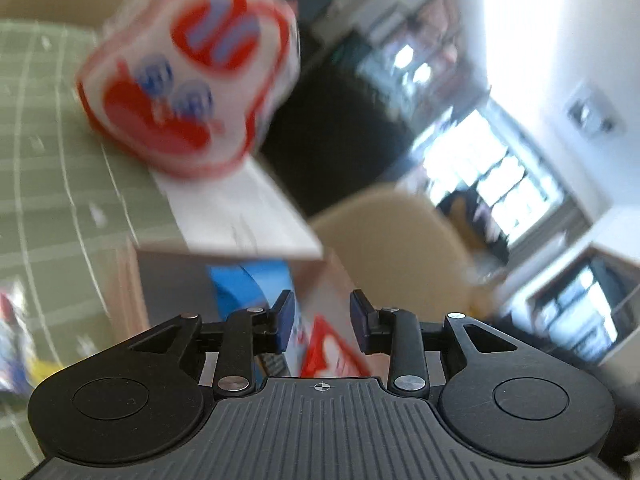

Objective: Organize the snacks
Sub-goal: 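Carry both packets over the pink box and open both tools to drop them in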

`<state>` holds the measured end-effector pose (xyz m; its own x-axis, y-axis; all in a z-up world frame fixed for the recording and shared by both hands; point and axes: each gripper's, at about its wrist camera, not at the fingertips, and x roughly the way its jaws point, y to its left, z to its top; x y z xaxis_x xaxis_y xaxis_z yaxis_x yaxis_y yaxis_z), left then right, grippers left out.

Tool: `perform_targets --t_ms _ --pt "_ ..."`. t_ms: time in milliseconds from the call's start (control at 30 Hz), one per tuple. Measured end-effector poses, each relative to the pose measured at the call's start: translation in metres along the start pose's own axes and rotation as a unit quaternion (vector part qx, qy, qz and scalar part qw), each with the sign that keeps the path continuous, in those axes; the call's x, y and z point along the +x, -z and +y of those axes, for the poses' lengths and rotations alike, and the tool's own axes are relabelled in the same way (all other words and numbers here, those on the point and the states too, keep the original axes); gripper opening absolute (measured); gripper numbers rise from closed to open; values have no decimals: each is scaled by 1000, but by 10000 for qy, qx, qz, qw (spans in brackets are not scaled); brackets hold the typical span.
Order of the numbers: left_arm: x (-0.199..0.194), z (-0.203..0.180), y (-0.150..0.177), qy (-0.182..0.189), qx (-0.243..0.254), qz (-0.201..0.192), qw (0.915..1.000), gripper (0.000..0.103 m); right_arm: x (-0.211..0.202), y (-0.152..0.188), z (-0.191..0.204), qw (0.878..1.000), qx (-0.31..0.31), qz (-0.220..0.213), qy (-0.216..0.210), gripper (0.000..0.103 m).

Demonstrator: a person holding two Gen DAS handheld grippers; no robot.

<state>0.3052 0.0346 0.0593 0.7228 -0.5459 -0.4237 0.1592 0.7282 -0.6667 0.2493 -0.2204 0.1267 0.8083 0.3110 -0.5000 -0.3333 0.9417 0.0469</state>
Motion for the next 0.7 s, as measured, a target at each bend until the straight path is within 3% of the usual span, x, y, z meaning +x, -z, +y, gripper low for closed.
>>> perform_targets --t_ms 167,267,333,533,700 --pt "-64 5 -8 -364 246 -436 9981 35 60 11 9 9970 138 713 -252 41" --pt "-100 15 4 -769 456 -487 9948 35 72 14 4 9946 503 866 -258 53" --pt "-119 25 15 -1010 519 -448 9925 35 67 14 1 9937 739 776 -316 63" --pt "-156 85 29 -1535 133 -467 9870 34 30 19 21 9969 563 527 -143 64" --pt "-173 116 38 -1645 20 -712 9838 34 8 41 58 9967 316 596 -447 65"
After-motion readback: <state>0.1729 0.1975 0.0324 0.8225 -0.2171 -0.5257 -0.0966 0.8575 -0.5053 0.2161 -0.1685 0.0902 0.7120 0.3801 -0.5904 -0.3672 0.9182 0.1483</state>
